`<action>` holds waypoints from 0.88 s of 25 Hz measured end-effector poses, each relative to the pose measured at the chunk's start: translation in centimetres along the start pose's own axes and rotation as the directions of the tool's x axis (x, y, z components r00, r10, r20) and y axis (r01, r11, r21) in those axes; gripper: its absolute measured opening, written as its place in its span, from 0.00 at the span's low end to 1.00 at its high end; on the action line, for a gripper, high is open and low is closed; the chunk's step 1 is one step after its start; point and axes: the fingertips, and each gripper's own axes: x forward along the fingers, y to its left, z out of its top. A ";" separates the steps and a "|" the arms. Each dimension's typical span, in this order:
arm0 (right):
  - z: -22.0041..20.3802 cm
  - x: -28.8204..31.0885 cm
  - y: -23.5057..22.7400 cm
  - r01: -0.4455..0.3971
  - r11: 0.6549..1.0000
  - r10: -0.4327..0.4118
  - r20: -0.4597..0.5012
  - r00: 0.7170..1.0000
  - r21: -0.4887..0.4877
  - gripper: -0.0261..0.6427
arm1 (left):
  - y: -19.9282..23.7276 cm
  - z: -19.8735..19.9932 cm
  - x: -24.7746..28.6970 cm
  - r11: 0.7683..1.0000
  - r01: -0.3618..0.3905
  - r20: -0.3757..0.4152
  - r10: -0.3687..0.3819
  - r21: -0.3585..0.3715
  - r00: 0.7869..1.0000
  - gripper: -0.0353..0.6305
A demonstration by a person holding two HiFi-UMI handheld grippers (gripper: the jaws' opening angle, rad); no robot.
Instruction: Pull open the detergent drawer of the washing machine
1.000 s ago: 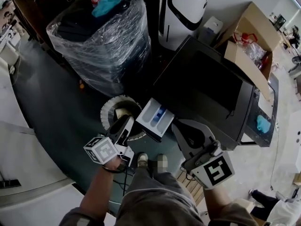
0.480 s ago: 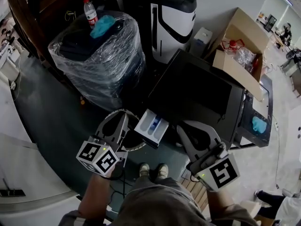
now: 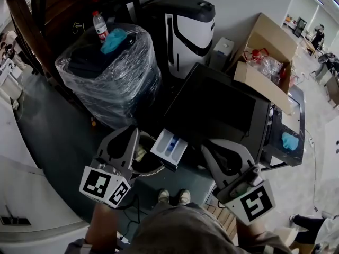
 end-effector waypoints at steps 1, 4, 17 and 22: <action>0.2 -0.2 -0.1 0.003 1.000 -0.003 0.001 1.000 -0.005 0.09 | -0.2 0.4 -0.1 1.000 -0.001 0.001 0.001 0.025 1.000 0.09; 0.6 -0.8 -0.2 0.010 1.000 -0.010 0.009 1.000 -0.013 0.09 | -0.8 1.2 -0.5 0.995 -0.010 -0.005 0.010 0.099 1.000 0.09; -0.7 -0.8 -0.5 0.016 1.000 -0.016 -0.011 1.000 0.026 0.09 | -1.7 0.9 -1.7 0.976 -0.060 -0.036 0.069 0.208 0.997 0.09; -1.2 -0.4 -0.6 -0.001 1.000 0.002 -0.032 0.999 0.016 0.09 | -1.8 0.6 -1.6 0.977 -0.056 -0.041 0.066 0.205 0.997 0.09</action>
